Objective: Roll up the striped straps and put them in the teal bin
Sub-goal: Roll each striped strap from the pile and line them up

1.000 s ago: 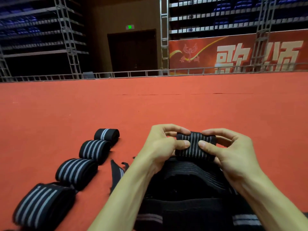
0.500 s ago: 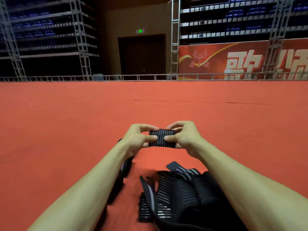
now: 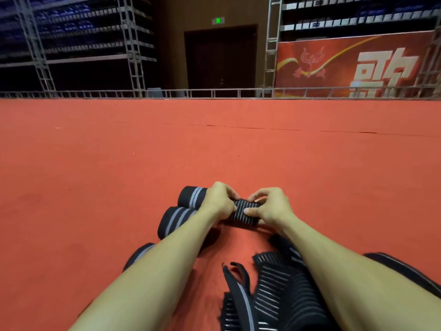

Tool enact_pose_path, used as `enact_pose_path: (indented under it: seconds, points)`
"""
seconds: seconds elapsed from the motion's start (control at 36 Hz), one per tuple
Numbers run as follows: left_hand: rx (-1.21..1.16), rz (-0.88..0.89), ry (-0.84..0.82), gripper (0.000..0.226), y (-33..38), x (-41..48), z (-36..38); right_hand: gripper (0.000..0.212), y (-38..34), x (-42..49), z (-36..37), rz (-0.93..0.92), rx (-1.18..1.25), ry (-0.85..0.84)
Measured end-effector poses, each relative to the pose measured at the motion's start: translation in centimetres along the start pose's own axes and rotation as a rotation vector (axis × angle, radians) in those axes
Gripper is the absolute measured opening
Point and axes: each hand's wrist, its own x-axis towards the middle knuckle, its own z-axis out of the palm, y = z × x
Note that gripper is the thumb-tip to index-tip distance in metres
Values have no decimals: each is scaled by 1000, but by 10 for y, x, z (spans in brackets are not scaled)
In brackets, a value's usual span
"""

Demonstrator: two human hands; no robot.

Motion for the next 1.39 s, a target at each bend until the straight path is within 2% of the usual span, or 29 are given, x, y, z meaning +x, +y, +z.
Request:
enact_pose_path:
  seconds: [0.22, 0.36, 0.61, 0.72, 0.78, 0.89, 1.03, 1.14, 1.28, 1.39]
  points:
    - [241, 34, -28, 21, 6, 5, 1, 18, 4, 3, 1, -100, -151, -46]
    - [299, 51, -37, 24, 9, 7, 1, 6, 9, 5, -1, -97, -110, -24]
    - [420, 95, -42, 23, 0, 11, 10, 11, 13, 5, 6, -127, -264, -16]
    - [527, 197, -17, 21, 5, 9, 10, 18, 3, 2, -4, -131, -250, -37]
    - [561, 241, -14, 27, 10, 6, 8, 24, -7, -4, -14, -148, -247, -25]
    - [520, 291, -92, 36, 30, -14, -6, 23, -27, -32, -45, -163, -349, -102]
    - [359, 401, -358, 16, 51, -73, -17, 17, -33, -93, -92, -229, -452, -149]
    - [202, 457, -507, 14, 64, -128, -17, 15, -30, -153, -134, -278, -403, -118]
    - [211, 459, -549, 22, 71, -172, -1, 17, -18, -208, -170, -257, -424, -92]
    - [215, 509, -466, 21, 90, -190, 8, 19, -13, -232, -184, -220, -503, -84]
